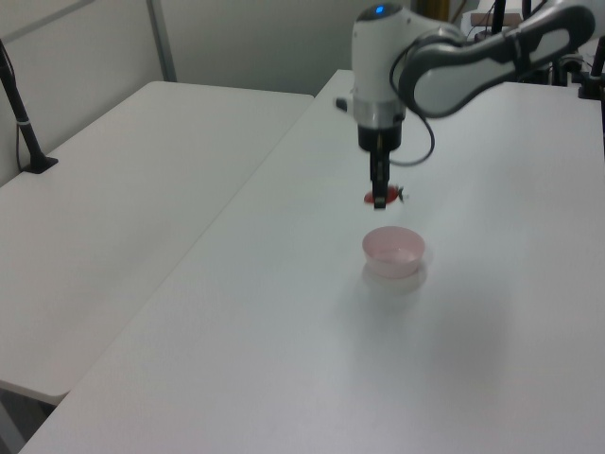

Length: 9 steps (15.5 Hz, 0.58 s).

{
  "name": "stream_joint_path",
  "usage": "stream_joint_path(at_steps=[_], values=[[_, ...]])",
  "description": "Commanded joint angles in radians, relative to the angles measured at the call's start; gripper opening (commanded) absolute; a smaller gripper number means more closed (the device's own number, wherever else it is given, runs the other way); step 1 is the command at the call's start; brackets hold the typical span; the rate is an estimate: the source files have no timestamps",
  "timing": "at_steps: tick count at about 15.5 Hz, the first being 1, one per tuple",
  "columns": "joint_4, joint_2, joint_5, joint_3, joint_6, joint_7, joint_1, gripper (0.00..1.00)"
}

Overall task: Pick up strawberry from bowl
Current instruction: 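Lift the strawberry out of the bowl and carry it aside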

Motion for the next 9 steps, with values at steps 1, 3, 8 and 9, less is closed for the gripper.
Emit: stream_joint_path(at_steps=[1, 3, 8, 9], values=[[-0.013, -0.008, 0.022, -0.071, -0.015, -0.146, -0.079, 0.39], [-0.031, 0.014, 0.020, -0.127, -0.004, -0.226, -0.119, 0.40], [-0.070, 0.118, 0.011, -0.153, 0.117, -0.278, -0.170, 0.43], [-0.070, 0.129, 0.011, -0.153, 0.119, -0.278, -0.170, 0.44]])
